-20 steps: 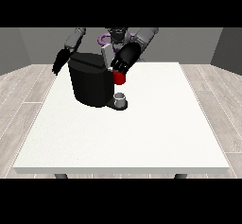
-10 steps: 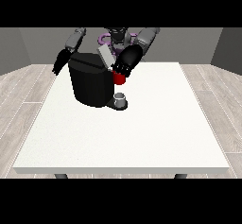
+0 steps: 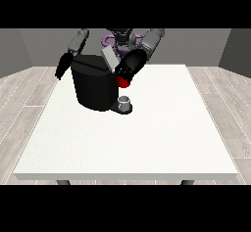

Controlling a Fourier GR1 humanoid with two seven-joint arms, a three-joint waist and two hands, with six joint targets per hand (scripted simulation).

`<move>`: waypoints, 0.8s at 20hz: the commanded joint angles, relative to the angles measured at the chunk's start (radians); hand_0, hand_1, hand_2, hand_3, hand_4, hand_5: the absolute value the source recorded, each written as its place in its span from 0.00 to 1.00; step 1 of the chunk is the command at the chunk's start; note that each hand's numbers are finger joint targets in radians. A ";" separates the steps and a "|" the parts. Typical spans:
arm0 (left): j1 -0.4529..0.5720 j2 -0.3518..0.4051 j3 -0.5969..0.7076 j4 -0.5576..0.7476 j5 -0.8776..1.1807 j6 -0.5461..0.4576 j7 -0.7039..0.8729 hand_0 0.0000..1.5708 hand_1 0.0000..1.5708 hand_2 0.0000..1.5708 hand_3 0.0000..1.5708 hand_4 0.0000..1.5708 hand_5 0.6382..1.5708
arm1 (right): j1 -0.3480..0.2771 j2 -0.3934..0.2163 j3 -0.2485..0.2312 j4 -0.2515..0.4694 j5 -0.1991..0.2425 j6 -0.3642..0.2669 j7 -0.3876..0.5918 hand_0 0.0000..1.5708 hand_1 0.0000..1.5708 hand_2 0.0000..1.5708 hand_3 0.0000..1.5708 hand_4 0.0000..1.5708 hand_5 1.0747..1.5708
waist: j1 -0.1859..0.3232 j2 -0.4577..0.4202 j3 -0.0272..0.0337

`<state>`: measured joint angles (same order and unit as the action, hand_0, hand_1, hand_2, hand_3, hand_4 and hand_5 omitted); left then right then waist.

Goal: Insert the coffee pod into the coffee machine and close the lid

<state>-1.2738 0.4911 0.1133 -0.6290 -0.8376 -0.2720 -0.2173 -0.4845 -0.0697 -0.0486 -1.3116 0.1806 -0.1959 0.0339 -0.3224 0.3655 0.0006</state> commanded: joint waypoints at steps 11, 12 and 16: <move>-0.028 0.096 -0.002 0.013 -0.058 0.072 -0.089 0.64 0.64 0.65 0.46 0.00 1.00 | -0.004 -0.016 0.026 -0.026 0.026 0.011 -0.005 0.00 0.00 0.00 0.00 0.05 1.00 | -0.036 0.054 -0.0009; -0.018 0.029 -0.027 -0.006 -0.066 0.086 -0.068 0.59 0.59 0.62 0.44 0.00 1.00 | -0.024 -0.005 0.006 0.009 0.023 -0.015 -0.012 0.00 0.00 0.00 0.00 0.14 1.00 | -0.009 0.050 -0.0005; -0.009 0.033 -0.039 -0.006 -0.097 0.115 -0.054 0.00 0.00 0.44 0.35 0.00 1.00 | -0.042 -0.012 0.000 0.004 0.017 -0.008 0.020 0.00 0.00 0.00 0.00 0.12 1.00 | -0.006 0.034 -0.0004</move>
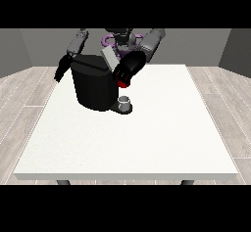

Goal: Insert the coffee pod into the coffee machine and close the lid

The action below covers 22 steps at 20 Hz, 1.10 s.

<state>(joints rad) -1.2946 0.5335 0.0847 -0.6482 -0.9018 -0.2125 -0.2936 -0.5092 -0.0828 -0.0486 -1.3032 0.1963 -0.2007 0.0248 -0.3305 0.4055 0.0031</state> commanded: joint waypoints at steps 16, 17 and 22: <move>0.102 -0.106 -0.011 0.000 -0.012 -0.015 0.073 0.00 0.00 0.00 0.04 0.00 1.00 | 0.093 0.001 -0.062 0.121 -0.030 -0.017 -0.024 0.00 0.00 0.00 0.00 0.10 1.00 | 0.110 -0.184 -0.0027; 0.112 -0.128 -0.029 -0.026 -0.016 -0.013 0.053 0.00 0.00 0.00 0.00 0.00 1.00 | 0.047 -0.037 -0.116 0.163 -0.059 -0.009 -0.020 0.00 0.00 0.00 0.00 0.08 1.00 | 0.155 -0.165 -0.0025; 0.210 -0.192 -0.026 -0.054 0.019 -0.036 0.056 0.00 0.00 0.11 0.00 0.00 1.00 | 0.139 -0.045 -0.127 0.221 -0.069 0.011 -0.062 0.00 0.00 0.00 0.00 0.00 1.00 | 0.222 -0.272 -0.0026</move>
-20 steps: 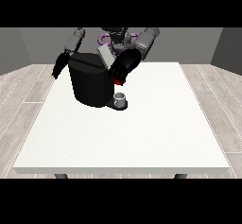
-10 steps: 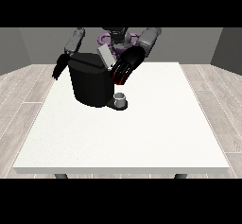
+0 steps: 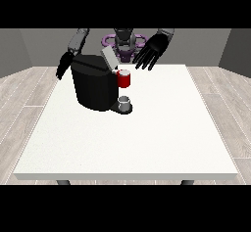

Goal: Insert the coffee pod into the coffee machine and close the lid

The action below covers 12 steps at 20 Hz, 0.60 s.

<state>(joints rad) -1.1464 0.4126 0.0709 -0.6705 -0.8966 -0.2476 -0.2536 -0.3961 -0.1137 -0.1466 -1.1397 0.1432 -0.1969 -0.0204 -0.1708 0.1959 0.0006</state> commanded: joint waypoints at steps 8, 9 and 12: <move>0.304 -0.306 0.327 0.010 0.440 -0.009 -0.089 0.00 0.00 0.00 0.00 0.26 1.00 | 0.195 0.003 -0.036 0.050 -0.018 -0.007 -0.018 0.00 0.00 0.00 0.00 0.00 1.00 | 0.195 -0.257 -0.0053; 0.322 -0.350 0.335 0.011 0.464 -0.015 -0.076 0.00 0.00 0.00 0.00 0.00 1.00 | 0.225 0.010 -0.033 0.061 -0.012 -0.013 -0.029 0.00 0.00 0.00 0.00 0.00 1.00 | 0.198 -0.298 -0.0031; 0.482 -0.388 0.330 0.017 0.477 -0.028 -0.112 0.00 0.00 0.00 0.00 0.25 1.00 | 0.323 0.012 -0.037 0.065 -0.010 -0.014 -0.071 0.00 0.00 0.00 0.00 0.00 1.00 | 0.240 -0.393 -0.0013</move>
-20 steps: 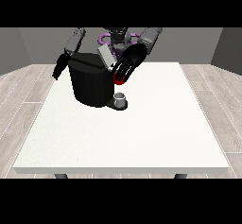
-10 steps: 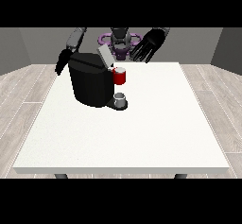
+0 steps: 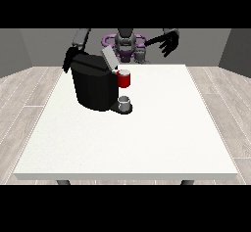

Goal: Insert the coffee pod into the coffee machine and close the lid

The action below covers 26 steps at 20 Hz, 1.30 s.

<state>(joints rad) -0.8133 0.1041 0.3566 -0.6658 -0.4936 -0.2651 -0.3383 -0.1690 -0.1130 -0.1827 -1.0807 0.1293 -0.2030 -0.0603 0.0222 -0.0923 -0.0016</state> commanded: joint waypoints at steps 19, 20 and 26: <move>0.370 -0.103 -0.014 -0.162 0.190 -0.064 0.120 0.00 0.00 0.00 0.00 0.23 1.00 | -0.119 -0.015 0.150 -0.254 0.003 0.163 0.145 0.00 0.00 0.00 0.00 0.15 1.00 | 0.112 -0.228 0.0016; 0.370 -0.082 -0.019 -0.205 0.195 -0.092 0.070 0.00 0.00 0.00 0.00 0.25 1.00 | -0.156 -0.066 0.095 -0.237 -0.038 0.207 0.098 0.00 0.00 0.00 0.00 0.05 1.00 | 0.117 -0.142 0.0017; 0.376 -0.101 -0.101 -0.324 0.249 -0.049 0.107 0.00 0.00 0.00 0.00 0.23 1.00 | -0.269 -0.086 0.001 -0.146 -0.098 0.185 0.108 0.00 0.00 0.00 0.00 0.07 1.00 | 0.170 -0.021 0.0019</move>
<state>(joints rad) -0.4332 0.0051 0.2774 -0.9280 -0.2555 -0.3066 -0.2140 -0.3589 -0.1861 -0.1438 -1.2666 0.0461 -0.0017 0.0564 0.1598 -0.2127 0.0002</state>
